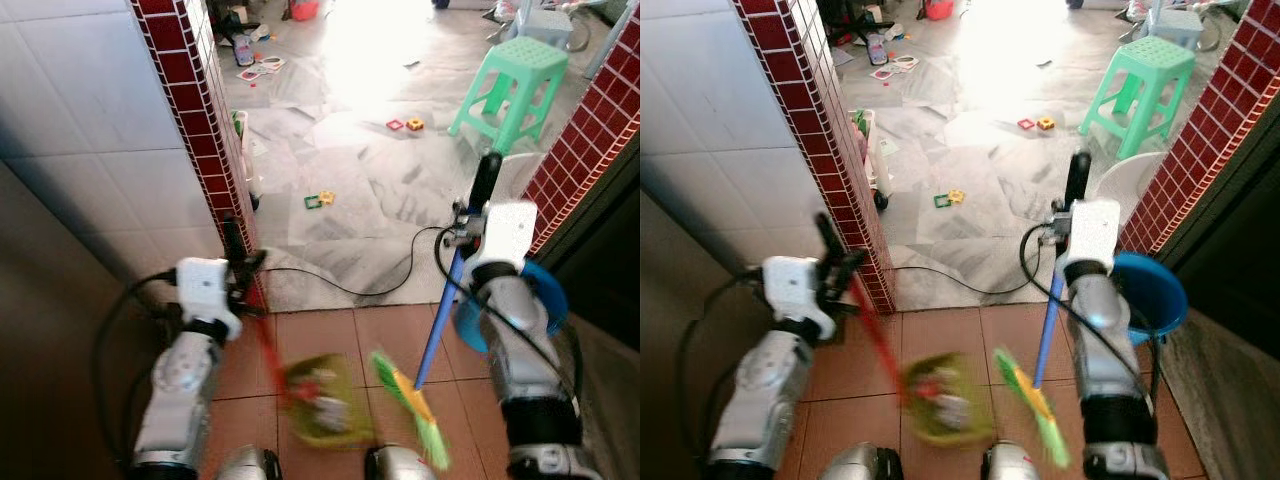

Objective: Sweep floor

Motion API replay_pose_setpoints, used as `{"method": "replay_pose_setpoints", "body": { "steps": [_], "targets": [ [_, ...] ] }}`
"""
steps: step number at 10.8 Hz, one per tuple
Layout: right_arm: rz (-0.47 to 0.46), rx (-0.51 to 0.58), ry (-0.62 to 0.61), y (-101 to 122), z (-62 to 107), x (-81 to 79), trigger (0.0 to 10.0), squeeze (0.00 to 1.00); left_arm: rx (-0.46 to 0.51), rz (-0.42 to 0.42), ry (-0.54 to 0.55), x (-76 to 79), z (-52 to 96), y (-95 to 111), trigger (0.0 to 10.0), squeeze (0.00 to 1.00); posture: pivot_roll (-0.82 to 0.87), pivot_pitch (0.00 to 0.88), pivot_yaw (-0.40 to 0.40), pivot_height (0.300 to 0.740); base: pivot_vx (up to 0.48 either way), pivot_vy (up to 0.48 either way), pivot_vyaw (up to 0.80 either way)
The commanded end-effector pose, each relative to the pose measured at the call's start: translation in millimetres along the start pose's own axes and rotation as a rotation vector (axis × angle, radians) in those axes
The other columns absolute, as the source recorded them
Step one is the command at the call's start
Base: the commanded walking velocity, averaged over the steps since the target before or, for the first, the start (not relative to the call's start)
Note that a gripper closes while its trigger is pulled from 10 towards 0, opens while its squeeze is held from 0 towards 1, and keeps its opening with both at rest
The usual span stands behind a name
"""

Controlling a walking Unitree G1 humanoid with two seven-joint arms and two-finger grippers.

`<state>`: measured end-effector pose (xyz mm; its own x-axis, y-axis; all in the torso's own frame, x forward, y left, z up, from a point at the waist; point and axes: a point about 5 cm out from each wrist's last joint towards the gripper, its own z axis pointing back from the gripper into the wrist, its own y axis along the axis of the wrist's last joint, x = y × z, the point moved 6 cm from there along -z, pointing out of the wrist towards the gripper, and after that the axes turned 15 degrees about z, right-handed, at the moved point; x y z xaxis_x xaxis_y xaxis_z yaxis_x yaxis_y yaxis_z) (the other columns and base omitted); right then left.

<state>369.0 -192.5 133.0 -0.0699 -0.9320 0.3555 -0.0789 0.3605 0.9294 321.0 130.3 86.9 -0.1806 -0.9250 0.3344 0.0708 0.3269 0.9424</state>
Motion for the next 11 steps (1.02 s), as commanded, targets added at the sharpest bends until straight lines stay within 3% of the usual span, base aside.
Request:
{"method": "replay_pose_setpoints", "body": {
  "steps": [1,2,4,11],
  "targets": [
    [0.001,0.071,-0.020,19,-1.6,3.0,10.0,0.00,0.070,-0.003,-0.042,9.5,-2.4,20,10.0,0.00,-0.07,0.000,0.045,0.740,0.000,0.000,0.00],
    [0.014,0.084,-0.024,23,-4.3,4.7,10.0,0.00,0.069,0.000,-0.080,17.6,-4.7,21,10.0,0.00,-0.08,0.000,0.050,0.740,0.000,0.000,0.00],
    [0.027,0.094,-0.051,27,-10.6,14.7,10.0,0.00,0.085,0.018,-0.095,22.9,-11.0,26,10.0,0.00,-0.10,0.000,0.055,0.740,0.000,0.000,-0.80],
    [0.036,0.104,-0.067,32,-12.0,19.5,10.0,0.00,0.078,0.050,-0.113,32.2,-15.3,23,10.0,0.00,-0.12,0.000,0.062,0.740,0.000,-0.339,-0.80]
  ]
}}
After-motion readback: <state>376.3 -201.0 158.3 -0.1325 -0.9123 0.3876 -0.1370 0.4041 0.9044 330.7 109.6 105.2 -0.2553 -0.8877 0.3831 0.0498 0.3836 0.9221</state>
